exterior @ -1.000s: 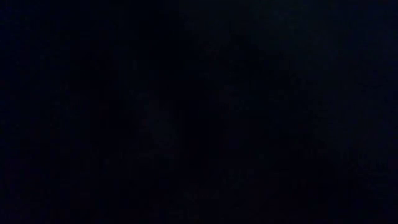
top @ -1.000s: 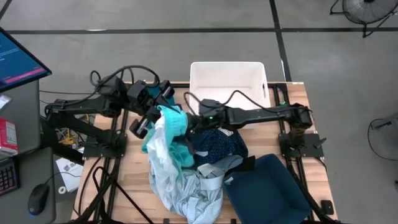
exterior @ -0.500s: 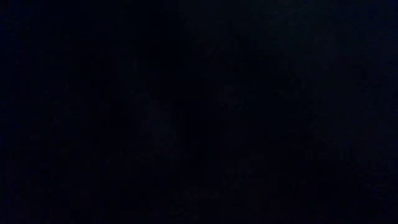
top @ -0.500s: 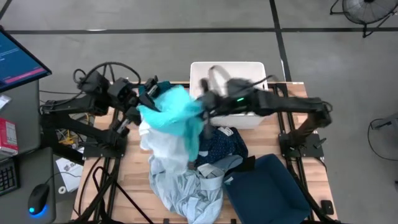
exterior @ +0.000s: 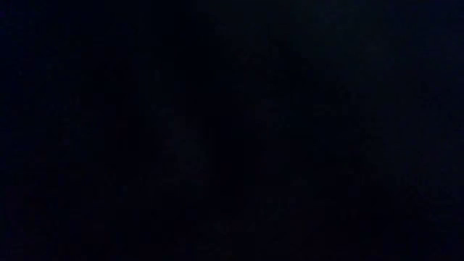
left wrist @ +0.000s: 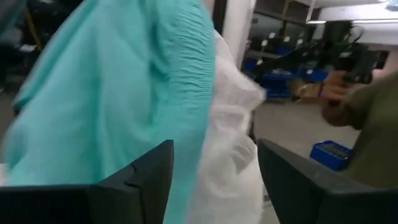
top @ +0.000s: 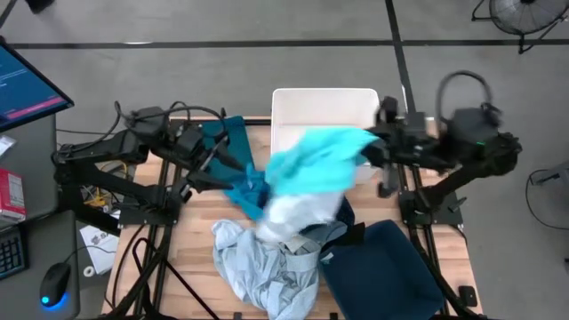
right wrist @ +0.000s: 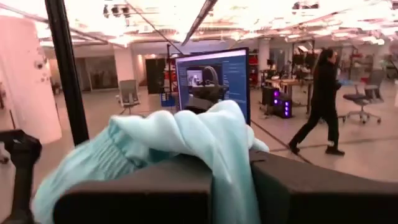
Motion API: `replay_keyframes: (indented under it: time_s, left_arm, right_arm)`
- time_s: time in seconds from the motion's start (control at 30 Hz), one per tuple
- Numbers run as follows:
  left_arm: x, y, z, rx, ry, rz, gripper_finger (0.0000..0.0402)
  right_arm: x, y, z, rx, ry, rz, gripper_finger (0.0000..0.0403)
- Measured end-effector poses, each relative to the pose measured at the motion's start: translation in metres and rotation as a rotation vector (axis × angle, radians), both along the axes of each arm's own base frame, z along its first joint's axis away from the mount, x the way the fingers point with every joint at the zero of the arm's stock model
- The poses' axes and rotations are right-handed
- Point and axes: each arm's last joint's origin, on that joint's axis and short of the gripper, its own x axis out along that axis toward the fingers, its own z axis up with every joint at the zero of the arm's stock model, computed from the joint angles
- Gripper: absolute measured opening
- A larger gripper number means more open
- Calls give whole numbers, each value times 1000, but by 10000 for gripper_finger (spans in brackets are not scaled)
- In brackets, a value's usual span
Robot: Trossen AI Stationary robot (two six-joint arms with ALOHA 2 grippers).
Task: Pick & Place Cloths
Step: Put the light blue shorts into the dark blue bin
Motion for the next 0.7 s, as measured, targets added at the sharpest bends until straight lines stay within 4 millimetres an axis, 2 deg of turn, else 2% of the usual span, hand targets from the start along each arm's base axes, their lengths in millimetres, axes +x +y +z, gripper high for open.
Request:
replay_keyframes:
  time_s: [0.23, 0.37, 0.7]
  left_arm:
    - [0, 9, -3, -2, 37, 50, 225]
    - [0, 15, -4, -2, 37, 80, 226]
    - [-1, 26, -3, -9, 39, 131, 219]
  right_arm:
    - [-37, 42, -3, 42, 60, -166, 0]
    - [-56, 69, -4, 67, 69, -163, 0]
    - [-88, 151, -18, 89, 112, -220, 0]
